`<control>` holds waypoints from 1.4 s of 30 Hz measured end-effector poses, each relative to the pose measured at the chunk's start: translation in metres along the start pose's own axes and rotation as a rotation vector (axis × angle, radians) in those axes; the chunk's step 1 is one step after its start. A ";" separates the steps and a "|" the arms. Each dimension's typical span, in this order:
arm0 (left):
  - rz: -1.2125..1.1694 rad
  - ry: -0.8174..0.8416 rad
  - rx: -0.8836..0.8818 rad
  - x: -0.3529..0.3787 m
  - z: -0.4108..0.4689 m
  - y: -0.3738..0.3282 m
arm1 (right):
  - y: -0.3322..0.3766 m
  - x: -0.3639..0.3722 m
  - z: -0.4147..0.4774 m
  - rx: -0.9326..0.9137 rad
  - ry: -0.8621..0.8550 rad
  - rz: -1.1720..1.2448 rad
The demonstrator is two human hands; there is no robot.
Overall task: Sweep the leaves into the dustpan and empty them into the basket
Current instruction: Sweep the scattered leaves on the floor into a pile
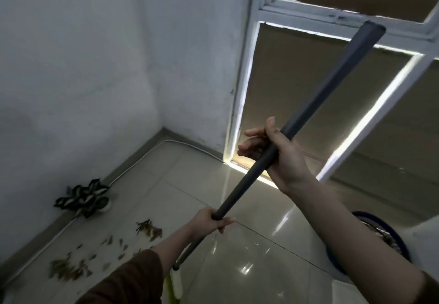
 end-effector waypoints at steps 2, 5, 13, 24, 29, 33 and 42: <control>0.015 -0.085 -0.037 -0.024 -0.013 0.025 | -0.019 0.032 0.003 0.028 0.052 0.016; -0.004 -0.226 -0.110 -0.061 -0.036 0.069 | -0.047 0.083 0.002 0.076 0.142 0.053; -0.088 -0.509 -0.331 -0.127 -0.113 0.180 | -0.106 0.208 -0.018 0.205 0.344 0.155; -0.196 -0.665 -0.513 -0.175 -0.210 0.281 | -0.156 0.336 -0.064 0.333 0.789 0.156; -0.224 -0.635 -0.558 -0.185 -0.236 0.296 | -0.144 0.386 -0.075 0.261 1.066 0.167; -0.270 -0.645 -0.631 -0.188 -0.249 0.307 | -0.129 0.420 -0.077 0.270 1.248 0.247; -0.434 -0.671 -0.634 -0.184 -0.256 0.323 | -0.115 0.467 -0.065 0.276 1.359 0.386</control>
Point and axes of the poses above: each hand's wrist, its own z-axis towards the middle knuckle, its own x-axis out of the palm, y = z × x, the point moved 9 cm from there along z, towards the middle knuckle, and after that the axes turned 9 degrees about -x, right-handed, at the moved point
